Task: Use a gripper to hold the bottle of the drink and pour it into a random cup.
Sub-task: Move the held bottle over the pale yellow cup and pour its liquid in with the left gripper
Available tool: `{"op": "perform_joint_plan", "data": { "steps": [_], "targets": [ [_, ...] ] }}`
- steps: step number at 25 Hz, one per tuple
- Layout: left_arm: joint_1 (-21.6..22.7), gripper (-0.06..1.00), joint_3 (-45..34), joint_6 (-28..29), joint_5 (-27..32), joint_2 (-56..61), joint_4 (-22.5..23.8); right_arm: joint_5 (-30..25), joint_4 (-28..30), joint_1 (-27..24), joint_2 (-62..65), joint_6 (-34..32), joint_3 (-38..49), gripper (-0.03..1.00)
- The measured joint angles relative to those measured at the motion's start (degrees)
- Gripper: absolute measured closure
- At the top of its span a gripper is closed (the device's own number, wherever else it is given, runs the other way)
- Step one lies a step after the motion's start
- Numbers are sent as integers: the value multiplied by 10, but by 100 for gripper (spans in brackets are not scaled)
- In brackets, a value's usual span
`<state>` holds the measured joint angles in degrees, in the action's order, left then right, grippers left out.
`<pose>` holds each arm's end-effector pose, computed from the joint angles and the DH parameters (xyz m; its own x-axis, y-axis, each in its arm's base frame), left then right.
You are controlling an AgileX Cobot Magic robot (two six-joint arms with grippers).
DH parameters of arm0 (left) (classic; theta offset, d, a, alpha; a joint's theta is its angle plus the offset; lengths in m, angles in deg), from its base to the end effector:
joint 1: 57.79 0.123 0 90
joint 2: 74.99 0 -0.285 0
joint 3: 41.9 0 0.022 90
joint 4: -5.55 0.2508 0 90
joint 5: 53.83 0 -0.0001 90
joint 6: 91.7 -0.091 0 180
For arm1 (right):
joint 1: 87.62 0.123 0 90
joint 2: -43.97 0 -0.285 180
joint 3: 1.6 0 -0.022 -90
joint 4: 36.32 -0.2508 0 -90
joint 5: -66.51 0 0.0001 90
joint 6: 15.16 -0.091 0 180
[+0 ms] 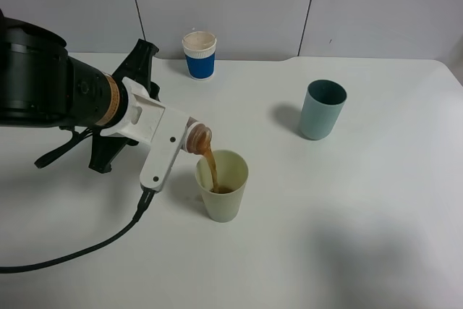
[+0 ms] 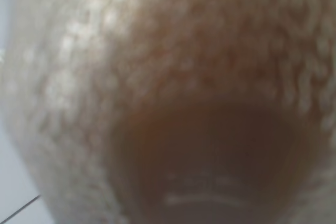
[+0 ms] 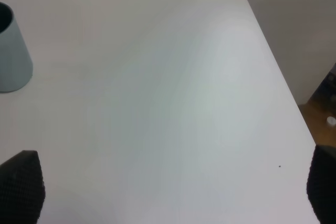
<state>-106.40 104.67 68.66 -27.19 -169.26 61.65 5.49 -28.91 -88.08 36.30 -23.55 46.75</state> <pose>0.2129 -0.1902 0.2035 0.3669 0.9240 0.1075 0.6697 -0.3425 0.6589 -0.0062 -0.0102 0.2785 -0.4408 0.0864 -0.8934 0.1459 0.9890 0.0237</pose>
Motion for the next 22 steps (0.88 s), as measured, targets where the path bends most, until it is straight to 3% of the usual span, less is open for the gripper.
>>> {"op": "perform_joint_plan", "data": {
  "steps": [22],
  "targets": [
    [-21, 61, 2, 8, 15, 0, 33, 0, 0, 0, 0, 0, 0, -3]
  ]
}}
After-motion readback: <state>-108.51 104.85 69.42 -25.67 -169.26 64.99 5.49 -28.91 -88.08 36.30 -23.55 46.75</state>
